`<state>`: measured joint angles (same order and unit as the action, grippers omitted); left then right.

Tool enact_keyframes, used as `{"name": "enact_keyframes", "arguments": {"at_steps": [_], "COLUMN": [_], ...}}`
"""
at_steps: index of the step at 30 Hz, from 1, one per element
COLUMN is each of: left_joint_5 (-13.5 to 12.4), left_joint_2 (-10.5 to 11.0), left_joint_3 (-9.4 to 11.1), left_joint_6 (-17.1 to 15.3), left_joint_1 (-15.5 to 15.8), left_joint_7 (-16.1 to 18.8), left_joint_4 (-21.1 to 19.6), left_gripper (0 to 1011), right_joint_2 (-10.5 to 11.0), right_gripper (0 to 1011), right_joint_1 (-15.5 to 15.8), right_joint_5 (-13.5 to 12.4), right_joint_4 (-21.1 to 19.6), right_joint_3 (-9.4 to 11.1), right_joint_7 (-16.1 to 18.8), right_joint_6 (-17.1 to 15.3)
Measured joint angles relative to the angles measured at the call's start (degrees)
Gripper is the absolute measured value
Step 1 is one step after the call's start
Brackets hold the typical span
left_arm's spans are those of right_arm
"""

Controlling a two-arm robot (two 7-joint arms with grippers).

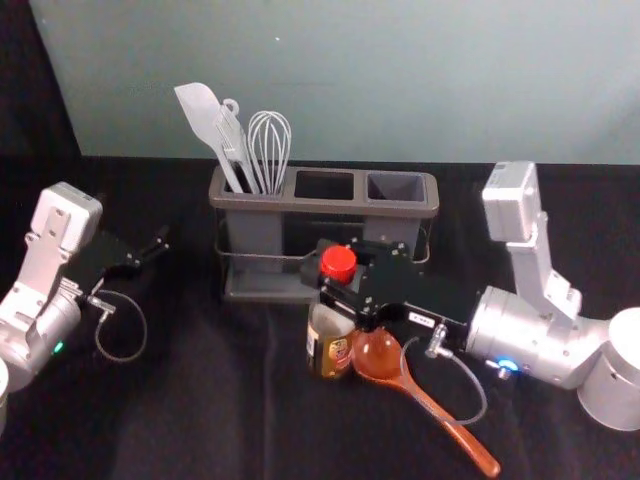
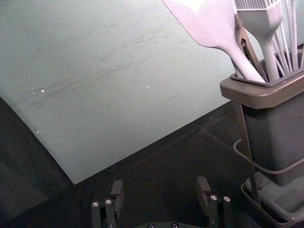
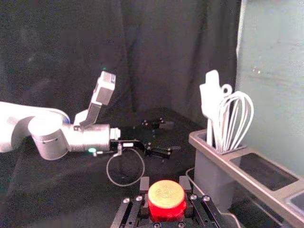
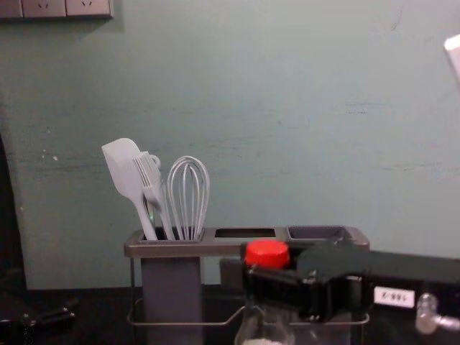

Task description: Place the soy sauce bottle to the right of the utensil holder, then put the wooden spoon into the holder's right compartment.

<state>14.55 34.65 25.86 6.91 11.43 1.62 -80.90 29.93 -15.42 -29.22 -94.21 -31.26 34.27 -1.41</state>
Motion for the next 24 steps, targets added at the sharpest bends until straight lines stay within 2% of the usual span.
{"name": "enact_keyframes", "arguments": {"at_steps": [4,10,14,17,18,24], "left_joint_5": [0.00,0.00,0.00,0.00,-0.01,0.00], "left_joint_2": [0.00,0.00,0.00,0.00,0.00,0.00], "left_joint_3": [0.00,0.00,0.00,0.00,0.00,0.00], "left_joint_6": [0.00,0.00,0.00,0.00,0.00,0.00], "left_joint_1": [0.00,0.00,0.00,0.00,0.00,0.00], "left_joint_7": [0.00,0.00,0.00,0.00,0.00,0.00], "left_joint_4": [0.00,0.00,0.00,0.00,0.00,0.00], "left_gripper": [1005,1005,1005,1005,1005,1005], "right_joint_2": [1.55,5.11,8.21,9.40,10.12,11.49], "right_gripper": [378,378,378,378,378,378], "right_joint_1": [1.34,5.35,9.77,11.94,13.42,17.28], "right_joint_5": [-0.65,-1.99,-2.87,-3.25,-3.52,-3.81], "right_joint_4": [-3.22,-8.47,-11.54,-12.51,-12.91,-12.39], "right_joint_3": [1.48,5.18,9.46,11.64,13.18,18.11], "right_joint_7": [-1.29,-3.65,-5.91,-6.84,-7.48,-9.33], "right_joint_6": [-0.75,-0.83,0.28,0.90,1.32,2.44]}}
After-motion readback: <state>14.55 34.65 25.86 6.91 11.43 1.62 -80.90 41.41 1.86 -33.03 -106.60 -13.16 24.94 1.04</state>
